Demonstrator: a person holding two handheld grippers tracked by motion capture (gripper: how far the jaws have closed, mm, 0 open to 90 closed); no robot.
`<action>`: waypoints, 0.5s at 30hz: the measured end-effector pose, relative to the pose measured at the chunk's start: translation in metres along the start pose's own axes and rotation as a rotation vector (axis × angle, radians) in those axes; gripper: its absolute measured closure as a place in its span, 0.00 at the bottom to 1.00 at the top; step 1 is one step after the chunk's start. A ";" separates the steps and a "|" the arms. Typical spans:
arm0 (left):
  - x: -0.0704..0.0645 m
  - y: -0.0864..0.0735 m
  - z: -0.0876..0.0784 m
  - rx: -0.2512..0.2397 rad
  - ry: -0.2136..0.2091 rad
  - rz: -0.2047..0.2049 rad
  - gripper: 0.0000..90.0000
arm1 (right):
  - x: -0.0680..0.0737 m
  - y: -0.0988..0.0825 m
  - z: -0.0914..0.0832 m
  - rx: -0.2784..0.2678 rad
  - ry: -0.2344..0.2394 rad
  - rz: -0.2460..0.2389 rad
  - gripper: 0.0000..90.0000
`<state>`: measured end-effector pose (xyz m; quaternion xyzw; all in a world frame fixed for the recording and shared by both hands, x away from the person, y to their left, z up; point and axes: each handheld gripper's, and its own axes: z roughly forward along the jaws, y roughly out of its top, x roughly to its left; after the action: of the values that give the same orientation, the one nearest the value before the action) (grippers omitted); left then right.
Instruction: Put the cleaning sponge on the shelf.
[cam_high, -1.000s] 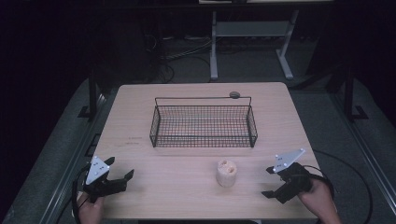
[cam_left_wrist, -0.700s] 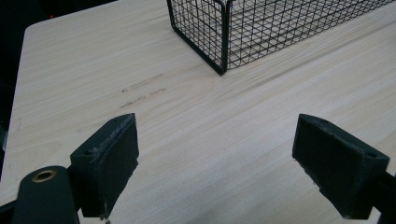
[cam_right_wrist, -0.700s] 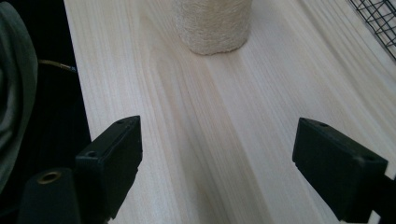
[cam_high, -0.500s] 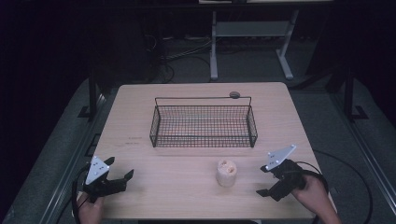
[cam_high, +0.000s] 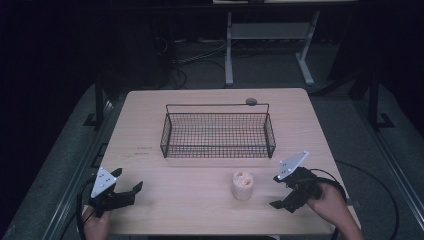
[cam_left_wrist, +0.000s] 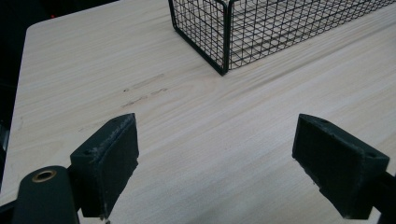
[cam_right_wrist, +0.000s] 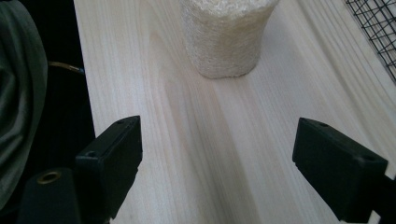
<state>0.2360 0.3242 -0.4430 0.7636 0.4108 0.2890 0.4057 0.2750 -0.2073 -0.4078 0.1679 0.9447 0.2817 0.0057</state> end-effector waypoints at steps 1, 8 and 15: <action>0.000 0.000 0.000 0.000 0.000 0.000 0.15 | 0.000 0.002 0.001 0.001 0.001 -0.006 0.17; 0.000 0.000 0.000 0.000 0.000 -0.001 0.15 | -0.001 0.009 0.002 0.011 0.012 -0.010 0.17; 0.001 0.000 0.000 0.000 0.001 -0.003 0.15 | -0.001 0.017 0.002 0.020 0.016 -0.027 0.17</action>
<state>0.2359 0.3251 -0.4428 0.7628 0.4121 0.2891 0.4059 0.2815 -0.1927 -0.4008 0.1530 0.9496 0.2737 0.0001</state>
